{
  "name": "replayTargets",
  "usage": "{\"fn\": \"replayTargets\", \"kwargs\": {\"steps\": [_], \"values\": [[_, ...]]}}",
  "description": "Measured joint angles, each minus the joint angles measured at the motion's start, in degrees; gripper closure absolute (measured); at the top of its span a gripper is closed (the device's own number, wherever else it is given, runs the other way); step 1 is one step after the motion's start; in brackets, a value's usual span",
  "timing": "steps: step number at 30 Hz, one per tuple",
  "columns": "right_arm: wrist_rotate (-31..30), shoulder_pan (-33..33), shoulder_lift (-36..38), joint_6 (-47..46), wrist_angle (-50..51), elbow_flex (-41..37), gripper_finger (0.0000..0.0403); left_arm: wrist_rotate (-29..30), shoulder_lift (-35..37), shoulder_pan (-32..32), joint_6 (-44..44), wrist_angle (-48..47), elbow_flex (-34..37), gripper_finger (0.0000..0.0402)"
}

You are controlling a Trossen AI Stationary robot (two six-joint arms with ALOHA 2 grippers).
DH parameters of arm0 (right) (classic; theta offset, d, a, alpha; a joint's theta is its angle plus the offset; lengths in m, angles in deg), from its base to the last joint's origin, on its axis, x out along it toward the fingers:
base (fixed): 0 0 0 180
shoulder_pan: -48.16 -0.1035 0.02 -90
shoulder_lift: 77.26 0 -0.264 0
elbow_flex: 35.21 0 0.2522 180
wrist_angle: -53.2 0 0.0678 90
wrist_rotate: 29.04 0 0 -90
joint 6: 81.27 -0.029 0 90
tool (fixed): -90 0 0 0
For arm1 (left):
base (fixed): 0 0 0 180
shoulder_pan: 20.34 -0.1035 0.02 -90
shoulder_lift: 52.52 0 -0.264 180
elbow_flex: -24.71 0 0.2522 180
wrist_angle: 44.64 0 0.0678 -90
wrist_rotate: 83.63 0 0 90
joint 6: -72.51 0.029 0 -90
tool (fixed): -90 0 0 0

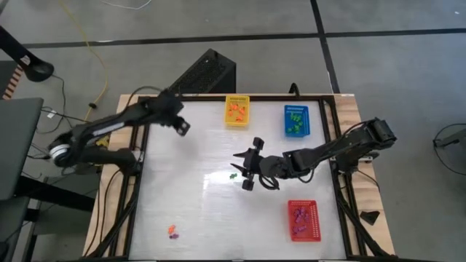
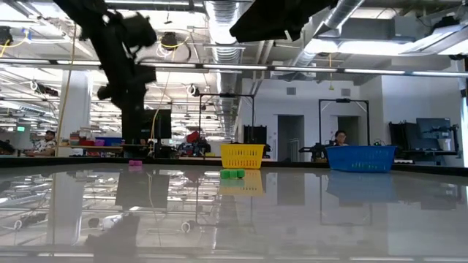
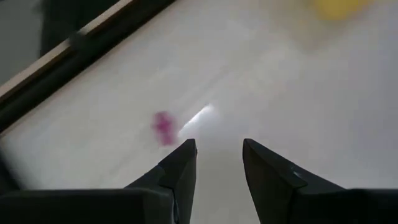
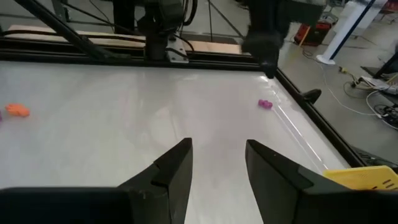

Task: Sort Halloween decoration
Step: Put the violet skeleton toy into the red bin

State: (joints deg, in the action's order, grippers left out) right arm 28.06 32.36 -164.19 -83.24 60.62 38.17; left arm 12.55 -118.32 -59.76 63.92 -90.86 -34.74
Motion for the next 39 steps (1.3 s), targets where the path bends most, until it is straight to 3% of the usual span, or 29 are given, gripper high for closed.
{"fn": "replayTargets", "kwargs": {"steps": [5, 11, 17, 20, 25, 33, 39], "values": [[0.0, -0.2, 0.0, 0.1, 1.9, 0.0, 0.0225, -4.1, -8.8, -8.8, 1.4, 0.0, -1.7, 0.0283], [0.0, 0.2, 0.0, 3.2, 2.8, 0.0, 0.0225, -7.9, -14.9, -12.8, 3.8, -0.8, -2.5, 0.0283], [0.0, 1.2, 0.0, 2.3, 3.9, 0.0, 0.0225, -24.3, -12.5, -9.4, 7.5, -13.1, -2.5, 0.0283], [0.0, 1.5, 0.0, 0.6, 6.5, 0.0, 0.0225, -29.3, -8.6, -1.2, 7.4, -19.7, -0.2, 0.0283], [0.0, 1.7, 0.0, 0.0, 7.3, 0.0, 0.0225, -25.3, -1.4, 20.8, -4.8, -18.5, 3.5, 0.0283], [0.0, 1.7, 0.0, 0.4, 4.6, 0.0, 0.0225, -21.3, -1.5, 62.4, -15.4, 2.3, 4.7, 0.0283], [0.0, 2.2, 0.0, 1.0, 3.8, 0.0, 0.0225, -7.8, -6.6, 83.1, -17.3, 19.2, 4.7, 0.0283]]}}
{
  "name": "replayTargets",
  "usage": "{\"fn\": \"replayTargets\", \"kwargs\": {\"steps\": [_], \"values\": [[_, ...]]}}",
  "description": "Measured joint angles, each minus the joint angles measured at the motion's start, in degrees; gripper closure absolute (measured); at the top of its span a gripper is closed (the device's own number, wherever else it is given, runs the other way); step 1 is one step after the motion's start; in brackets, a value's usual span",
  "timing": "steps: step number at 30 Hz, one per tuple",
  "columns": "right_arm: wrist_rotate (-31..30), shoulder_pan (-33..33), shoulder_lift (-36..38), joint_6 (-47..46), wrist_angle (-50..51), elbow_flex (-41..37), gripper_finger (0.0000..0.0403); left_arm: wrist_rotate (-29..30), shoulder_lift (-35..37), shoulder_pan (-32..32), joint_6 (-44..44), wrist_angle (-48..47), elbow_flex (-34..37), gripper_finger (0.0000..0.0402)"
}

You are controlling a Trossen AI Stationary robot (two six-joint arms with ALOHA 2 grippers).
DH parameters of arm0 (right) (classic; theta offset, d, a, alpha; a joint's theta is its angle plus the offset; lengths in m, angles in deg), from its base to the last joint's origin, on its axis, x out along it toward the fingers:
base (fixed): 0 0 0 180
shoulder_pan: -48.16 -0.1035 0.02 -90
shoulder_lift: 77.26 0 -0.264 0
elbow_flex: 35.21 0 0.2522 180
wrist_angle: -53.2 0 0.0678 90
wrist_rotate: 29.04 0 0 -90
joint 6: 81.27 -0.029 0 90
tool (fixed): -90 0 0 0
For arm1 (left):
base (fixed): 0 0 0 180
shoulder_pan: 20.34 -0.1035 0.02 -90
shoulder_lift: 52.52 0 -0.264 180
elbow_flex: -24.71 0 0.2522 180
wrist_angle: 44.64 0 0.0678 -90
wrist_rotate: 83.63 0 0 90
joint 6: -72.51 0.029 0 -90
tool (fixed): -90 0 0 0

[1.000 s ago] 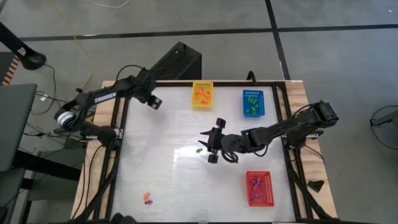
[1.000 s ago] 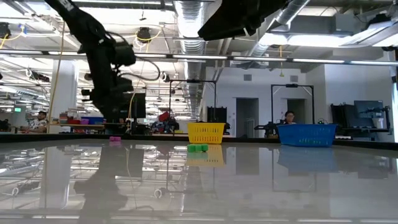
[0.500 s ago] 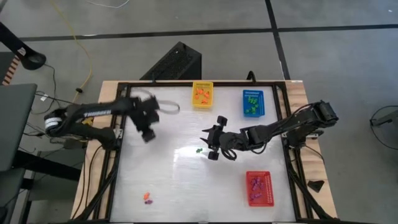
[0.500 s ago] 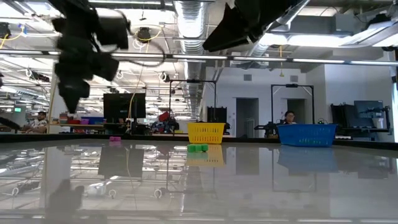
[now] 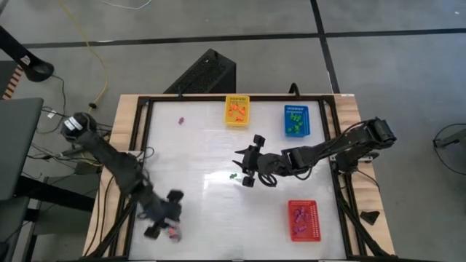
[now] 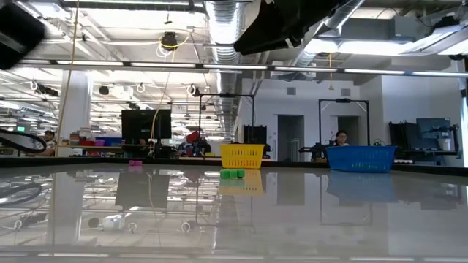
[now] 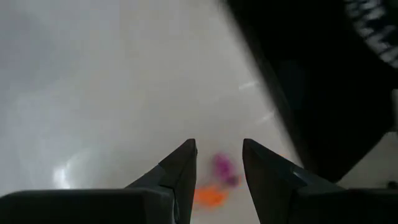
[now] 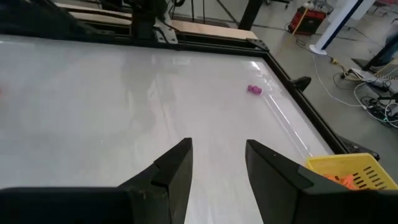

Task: Sort Halloween decoration
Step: Put the violet skeleton toy into the red bin

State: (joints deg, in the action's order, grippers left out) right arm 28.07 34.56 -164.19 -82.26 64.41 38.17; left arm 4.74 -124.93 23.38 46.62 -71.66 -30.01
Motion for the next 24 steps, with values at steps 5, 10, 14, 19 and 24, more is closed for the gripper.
{"fn": "replayTargets", "kwargs": {"steps": [5, 10, 14, 19, 24], "values": [[0.0, 1.7, 0.0, -0.1, 0.1, 0.0, 0.0225, 2.8, -7.9, 6.7, -0.3, 1.7, -4.5, 0.0283], [0.0, 2.9, 0.0, -0.5, 0.1, 0.0, 0.0225, 3.0, -15.3, 7.4, 1.5, -2.7, -8.8, 0.0283], [0.0, 3.4, 0.0, -0.5, 0.3, 0.0, 0.0225, 2.9, -18.8, 7.0, 2.5, -5.3, -10.6, 0.0283], [0.0, 4.0, -0.3, -0.5, 0.9, 0.0, 0.0225, 1.5, -19.6, 7.1, 1.4, -6.1, -10.4, 0.0283], [0.1, 4.4, -0.5, -0.5, 1.6, 0.0, 0.0225, 2.1, -19.6, 7.0, 0.1, -8.1, -10.3, 0.0283]]}}
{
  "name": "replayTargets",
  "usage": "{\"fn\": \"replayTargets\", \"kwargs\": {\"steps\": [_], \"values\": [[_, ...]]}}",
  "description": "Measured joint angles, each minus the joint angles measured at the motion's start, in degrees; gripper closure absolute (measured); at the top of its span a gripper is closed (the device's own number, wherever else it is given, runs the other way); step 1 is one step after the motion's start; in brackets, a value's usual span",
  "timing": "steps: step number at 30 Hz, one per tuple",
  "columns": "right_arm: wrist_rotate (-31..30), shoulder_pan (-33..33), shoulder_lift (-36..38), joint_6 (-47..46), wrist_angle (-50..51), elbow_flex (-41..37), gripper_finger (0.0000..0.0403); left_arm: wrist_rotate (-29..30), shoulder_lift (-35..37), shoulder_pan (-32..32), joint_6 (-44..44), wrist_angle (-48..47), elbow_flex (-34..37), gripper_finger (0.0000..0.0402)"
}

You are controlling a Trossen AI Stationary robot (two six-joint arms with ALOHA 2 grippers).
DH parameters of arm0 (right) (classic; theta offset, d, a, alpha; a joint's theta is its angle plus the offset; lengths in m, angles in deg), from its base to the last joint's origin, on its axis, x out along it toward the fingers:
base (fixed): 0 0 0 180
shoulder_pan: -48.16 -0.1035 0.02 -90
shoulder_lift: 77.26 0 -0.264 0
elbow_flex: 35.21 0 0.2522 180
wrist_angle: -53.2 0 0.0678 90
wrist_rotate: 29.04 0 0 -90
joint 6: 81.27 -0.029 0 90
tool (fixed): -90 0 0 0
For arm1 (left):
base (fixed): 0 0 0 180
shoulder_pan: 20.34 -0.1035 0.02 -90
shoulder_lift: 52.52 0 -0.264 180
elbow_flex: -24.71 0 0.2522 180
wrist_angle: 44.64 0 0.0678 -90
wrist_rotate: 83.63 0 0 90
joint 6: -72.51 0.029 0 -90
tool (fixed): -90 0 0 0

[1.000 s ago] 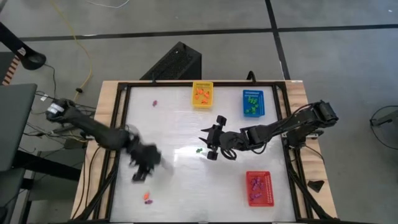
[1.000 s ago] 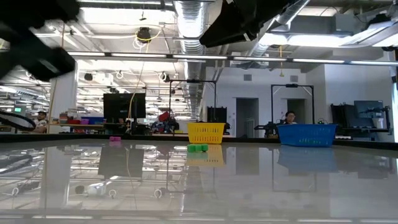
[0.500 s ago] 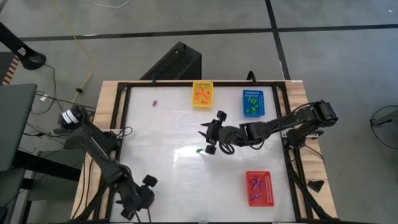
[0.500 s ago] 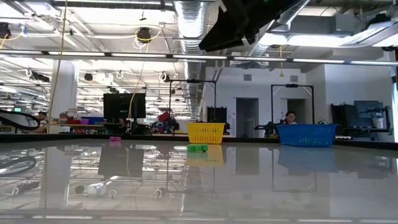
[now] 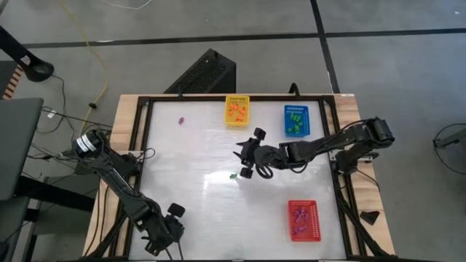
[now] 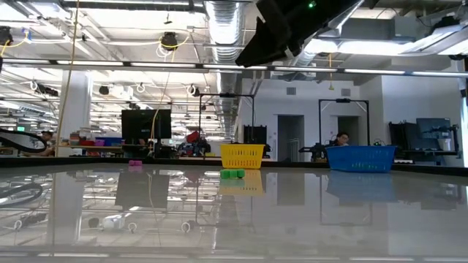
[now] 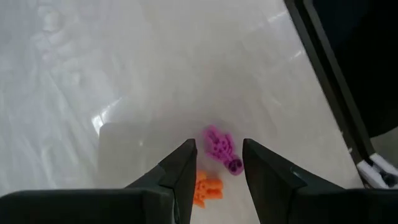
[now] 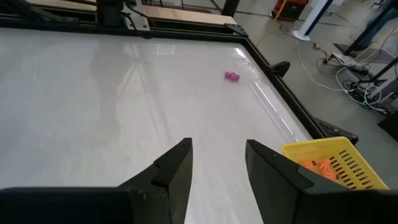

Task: Sort Halloween decoration
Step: Put the violet skeleton toy into the red bin

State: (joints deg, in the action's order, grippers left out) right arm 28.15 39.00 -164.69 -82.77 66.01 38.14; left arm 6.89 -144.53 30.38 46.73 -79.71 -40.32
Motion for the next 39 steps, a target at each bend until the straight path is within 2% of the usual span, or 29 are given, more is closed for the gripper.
{"fn": "replayTargets", "kwargs": {"steps": [18, 25, 31, 35, 39], "values": [[0.4, -0.2, 0.0, -1.1, 0.7, 0.0, 0.0225, 0.8, -0.4, 0.1, -3.0, 0.1, 0.0, 0.0283], [1.7, -0.2, 0.0, -1.2, 0.7, 0.0, 0.0225, -5.5, -5.1, -0.1, -3.7, 2.6, -0.1, 0.0283], [1.7, -0.2, 0.0, -1.1, 0.5, 0.0, 0.0225, -4.0, -5.2, 0.0, -3.7, 0.9, -0.2, 0.0284], [1.7, -0.2, 0.0, -1.2, 0.5, 0.0, 0.0225, -3.2, -5.2, 0.0, -2.5, 0.7, -0.1, 0.0305], [1.7, -0.2, 0.0, -1.4, 0.5, 0.0, 0.0225, -3.9, -5.2, -0.2, -2.5, 0.2, -0.1, 0.0354]]}}
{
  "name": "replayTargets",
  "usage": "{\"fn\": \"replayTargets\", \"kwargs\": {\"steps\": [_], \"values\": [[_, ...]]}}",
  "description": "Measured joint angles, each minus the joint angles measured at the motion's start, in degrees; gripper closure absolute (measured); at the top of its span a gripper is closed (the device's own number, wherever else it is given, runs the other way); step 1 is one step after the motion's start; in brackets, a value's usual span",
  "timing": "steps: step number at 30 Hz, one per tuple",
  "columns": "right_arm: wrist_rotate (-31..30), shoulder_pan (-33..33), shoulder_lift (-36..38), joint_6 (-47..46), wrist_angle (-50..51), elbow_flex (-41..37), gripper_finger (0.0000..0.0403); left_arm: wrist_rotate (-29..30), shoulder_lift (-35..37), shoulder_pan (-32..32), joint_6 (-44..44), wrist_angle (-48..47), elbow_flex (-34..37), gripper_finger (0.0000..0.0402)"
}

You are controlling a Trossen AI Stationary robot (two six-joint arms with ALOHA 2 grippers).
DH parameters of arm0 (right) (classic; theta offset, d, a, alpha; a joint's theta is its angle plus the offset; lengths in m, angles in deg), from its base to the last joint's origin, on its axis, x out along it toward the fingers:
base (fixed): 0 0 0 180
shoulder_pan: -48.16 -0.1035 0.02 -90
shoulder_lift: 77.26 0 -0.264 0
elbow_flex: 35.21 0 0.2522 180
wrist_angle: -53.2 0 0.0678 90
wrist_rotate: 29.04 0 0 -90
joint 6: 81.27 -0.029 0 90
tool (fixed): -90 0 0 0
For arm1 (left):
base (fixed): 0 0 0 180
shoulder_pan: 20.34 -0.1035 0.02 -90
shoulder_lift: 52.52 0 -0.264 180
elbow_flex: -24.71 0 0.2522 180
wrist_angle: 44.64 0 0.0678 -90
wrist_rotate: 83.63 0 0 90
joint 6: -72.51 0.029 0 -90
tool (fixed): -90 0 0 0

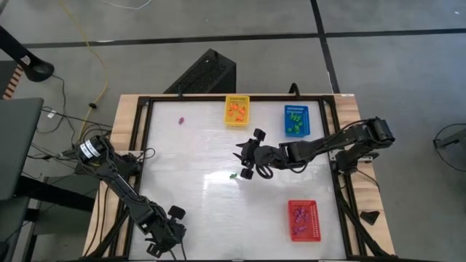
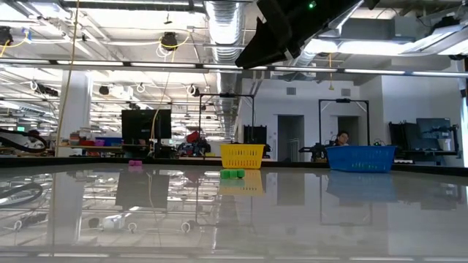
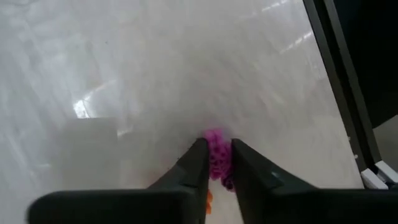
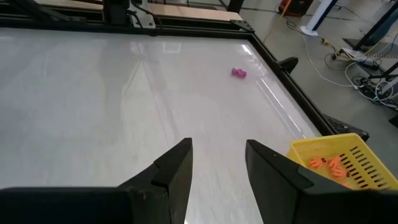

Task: Sort Halloween decoration
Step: Put the violet skeleton toy into the red bin

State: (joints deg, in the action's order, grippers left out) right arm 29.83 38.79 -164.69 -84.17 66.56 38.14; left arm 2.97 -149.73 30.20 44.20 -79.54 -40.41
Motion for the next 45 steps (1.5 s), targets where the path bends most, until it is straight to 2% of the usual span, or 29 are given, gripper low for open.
{"fn": "replayTargets", "kwargs": {"steps": [3, 8, 15, 20, 23, 27, 29, 31, 33, 36, 39, 42, 45], "values": [[0.0, 0.0, 0.0, -0.1, 0.0, 0.0, 0.0225, -3.4, 0.1, -0.6, 0.4, -0.4, 0.0, 0.0387], [0.2, 0.0, 0.0, -1.6, 0.2, 0.0, 0.0225, -3.7, 2.2, -1.6, 3.0, -2.0, -0.9, 0.0388], [1.3, -2.5, 0.0, -3.0, 3.3, 0.0, 0.0225, 3.1, 9.9, -4.9, 12.7, -2.8, -3.0, 0.0388], [1.3, -5.4, 0.6, -12.1, 10.7, 0.0, 0.0225, 11.6, 16.3, -9.8, 26.6, -4.9, -3.0, 0.0388], [1.3, -6.6, 1.7, -18.6, 12.9, 0.0, 0.0225, 13.7, 18.9, -16.2, 35.7, -0.3, -1.2, 0.0388], [1.2, -8.0, 4.1, -28.5, 16.5, 0.0, 0.0225, 7.3, 19.2, -29.2, 44.9, 9.2, 3.1, 0.0388], [0.8, -9.4, 4.9, -32.7, 19.5, 0.0, 0.0225, 2.1, 18.5, -36.2, 47.0, 14.8, 5.2, 0.0388], [-2.1, -11.2, 5.6, -34.9, 21.7, 0.0, 0.0225, -3.6, 18.1, -42.2, 48.3, 18.1, 6.1, 0.0388], [-5.9, -13.0, 5.9, -36.0, 23.8, 0.0, 0.0225, -6.4, 18.1, -47.1, 49.7, 19.7, 6.6, 0.0388], [-9.0, -15.3, 6.2, -36.8, 27.0, 0.0, 0.0225, -7.0, 18.2, -53.2, 50.9, 25.8, 6.6, 0.0388], [-9.5, -16.0, 6.3, -37.9, 29.4, 0.0, 0.0225, -9.7, 17.5, -58.2, 48.5, 32.0, 6.6, 0.0388], [-9.4, -16.5, 6.3, -37.8, 30.5, 0.0, 0.0225, -10.4, 16.9, -62.3, 45.2, 33.2, 6.6, 0.0388], [-7.8, -17.1, 6.3, -37.9, 31.4, 0.0, 0.0225, -19.9, 14.5, -63.6, 40.3, 34.7, 6.5, 0.0388]]}}
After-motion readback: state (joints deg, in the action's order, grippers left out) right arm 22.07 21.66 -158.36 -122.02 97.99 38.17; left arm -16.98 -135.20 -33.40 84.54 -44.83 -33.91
